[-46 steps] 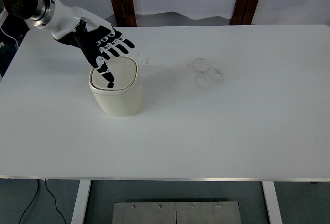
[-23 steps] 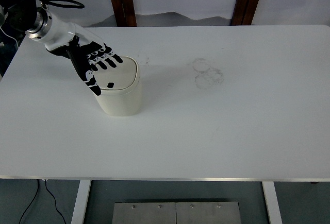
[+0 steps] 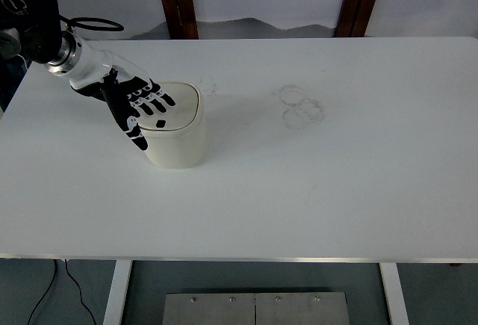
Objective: Open trash can
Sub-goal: 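Lower the left hand fingers onto the lid's front edge near the button, then press the lid with the left hand and withdraw as it flips open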
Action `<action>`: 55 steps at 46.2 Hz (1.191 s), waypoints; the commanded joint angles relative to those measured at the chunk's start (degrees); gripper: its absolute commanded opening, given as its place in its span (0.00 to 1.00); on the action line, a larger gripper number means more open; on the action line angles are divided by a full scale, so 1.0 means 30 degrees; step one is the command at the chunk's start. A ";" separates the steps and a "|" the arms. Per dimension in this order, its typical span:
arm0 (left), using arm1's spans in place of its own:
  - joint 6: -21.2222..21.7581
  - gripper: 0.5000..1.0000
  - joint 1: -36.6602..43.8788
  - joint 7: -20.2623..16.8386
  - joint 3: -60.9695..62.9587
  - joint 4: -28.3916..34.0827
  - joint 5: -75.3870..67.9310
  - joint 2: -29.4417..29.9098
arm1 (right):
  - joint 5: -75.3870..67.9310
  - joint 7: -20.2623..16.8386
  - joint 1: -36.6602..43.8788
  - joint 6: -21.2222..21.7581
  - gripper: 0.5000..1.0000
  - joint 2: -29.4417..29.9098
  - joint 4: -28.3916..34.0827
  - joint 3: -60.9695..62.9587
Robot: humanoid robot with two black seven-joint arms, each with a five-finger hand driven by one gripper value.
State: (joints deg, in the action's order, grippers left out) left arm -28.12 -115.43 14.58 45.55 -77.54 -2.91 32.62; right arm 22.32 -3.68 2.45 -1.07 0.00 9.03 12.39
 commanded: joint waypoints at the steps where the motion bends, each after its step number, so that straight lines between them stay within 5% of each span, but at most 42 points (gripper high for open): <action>1: -0.0001 1.00 0.0011 0.0003 -0.0008 0.0005 0.0003 -0.0034 | 0.0003 -0.0005 0.0002 0.0003 0.99 0.0000 0.0006 0.0000; 55: 0.0028 1.00 0.0714 0.0003 -0.0184 0.0796 0.0032 -0.1117 | 0.0032 -0.0005 0.0032 0.0003 0.99 0.0000 -0.0023 -0.0029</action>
State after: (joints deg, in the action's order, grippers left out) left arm -28.03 -113.24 14.58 45.00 -75.13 -2.81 29.27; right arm 22.34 -3.66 2.55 -1.05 0.00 8.96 12.30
